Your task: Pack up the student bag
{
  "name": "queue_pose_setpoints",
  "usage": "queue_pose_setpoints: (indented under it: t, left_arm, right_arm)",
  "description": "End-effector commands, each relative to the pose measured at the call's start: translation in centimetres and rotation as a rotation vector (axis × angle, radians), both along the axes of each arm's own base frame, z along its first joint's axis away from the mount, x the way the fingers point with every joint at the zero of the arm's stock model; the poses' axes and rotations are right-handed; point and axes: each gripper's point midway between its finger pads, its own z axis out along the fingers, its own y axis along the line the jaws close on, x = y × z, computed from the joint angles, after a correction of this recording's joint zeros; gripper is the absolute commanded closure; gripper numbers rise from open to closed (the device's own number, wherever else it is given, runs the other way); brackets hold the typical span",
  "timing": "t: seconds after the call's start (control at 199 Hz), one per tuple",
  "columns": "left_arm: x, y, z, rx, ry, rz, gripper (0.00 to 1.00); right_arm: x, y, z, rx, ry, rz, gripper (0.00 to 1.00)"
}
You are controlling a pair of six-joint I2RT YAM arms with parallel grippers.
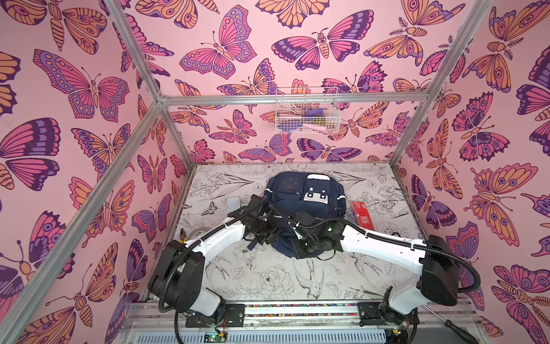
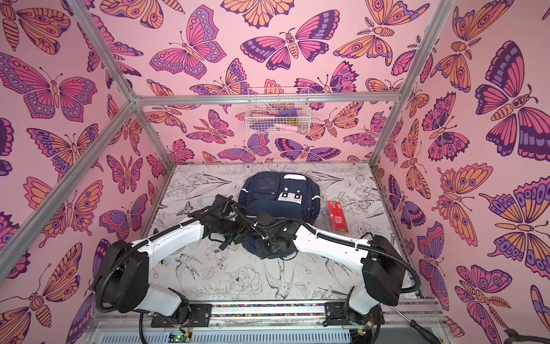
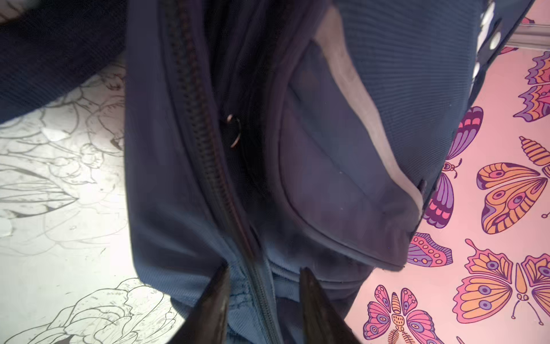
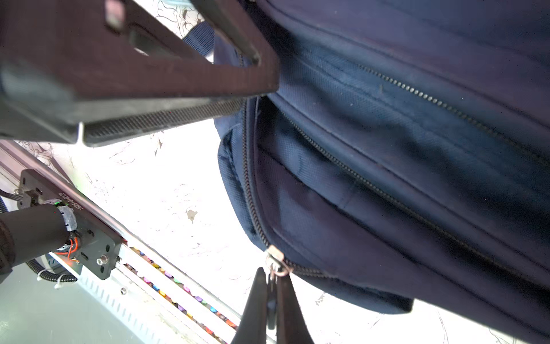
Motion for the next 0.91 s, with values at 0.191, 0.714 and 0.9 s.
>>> queue_pose_setpoints:
  t: [0.191, 0.714, 0.9]
  left_arm:
    - [-0.3, -0.6, -1.3, -0.026, 0.072, -0.010, 0.91]
    - [1.0, 3.6, 0.3, 0.085, -0.030, -0.023, 1.00]
    - [0.7, 4.3, 0.3, 0.118, -0.053, -0.037, 1.00]
  right_arm:
    - [0.9, 1.3, 2.6, 0.084, -0.067, 0.010, 1.00]
    - [2.4, -8.1, 0.4, -0.073, -0.094, -0.160, 1.00]
    - [3.6, -12.3, -0.3, -0.139, -0.103, -0.220, 1.00]
